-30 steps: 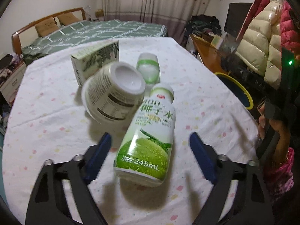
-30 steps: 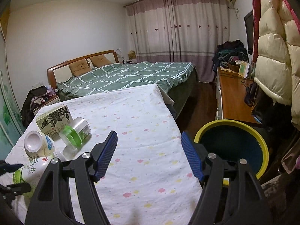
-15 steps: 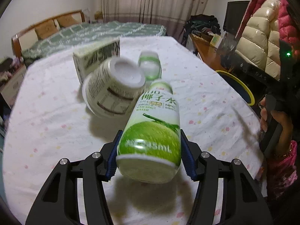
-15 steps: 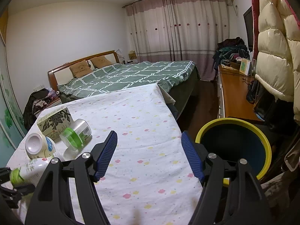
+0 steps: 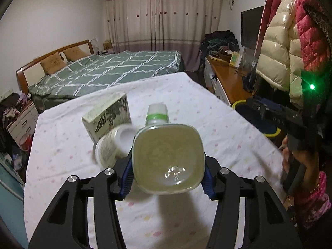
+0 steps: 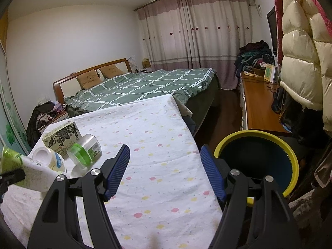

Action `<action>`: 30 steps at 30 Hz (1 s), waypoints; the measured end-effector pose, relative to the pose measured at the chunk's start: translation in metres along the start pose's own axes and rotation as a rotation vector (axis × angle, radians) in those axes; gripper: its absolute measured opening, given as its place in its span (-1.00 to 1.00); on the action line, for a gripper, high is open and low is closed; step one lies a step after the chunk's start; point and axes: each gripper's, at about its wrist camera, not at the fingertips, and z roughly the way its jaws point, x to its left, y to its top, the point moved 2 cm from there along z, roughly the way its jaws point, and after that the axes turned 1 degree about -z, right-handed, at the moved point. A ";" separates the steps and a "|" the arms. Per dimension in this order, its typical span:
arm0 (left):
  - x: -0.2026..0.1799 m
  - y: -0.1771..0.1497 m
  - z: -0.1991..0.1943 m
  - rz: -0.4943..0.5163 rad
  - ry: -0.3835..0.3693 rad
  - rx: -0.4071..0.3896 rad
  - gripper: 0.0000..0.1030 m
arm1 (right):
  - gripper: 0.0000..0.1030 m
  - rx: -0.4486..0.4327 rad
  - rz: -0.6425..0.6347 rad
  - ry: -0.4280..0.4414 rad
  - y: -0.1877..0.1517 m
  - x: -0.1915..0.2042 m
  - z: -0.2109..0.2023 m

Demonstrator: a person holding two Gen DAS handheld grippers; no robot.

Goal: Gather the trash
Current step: 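Carry the coconut water bottle over the bin and open the left gripper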

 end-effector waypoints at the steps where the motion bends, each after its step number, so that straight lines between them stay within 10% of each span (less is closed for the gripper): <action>1: -0.002 0.003 0.000 0.003 0.002 -0.004 0.01 | 0.30 -0.004 0.003 0.000 0.001 -0.002 -0.003; 30: -0.126 0.084 0.054 0.137 -0.206 -0.008 0.00 | 0.30 -0.096 0.117 -0.170 0.008 -0.116 -0.083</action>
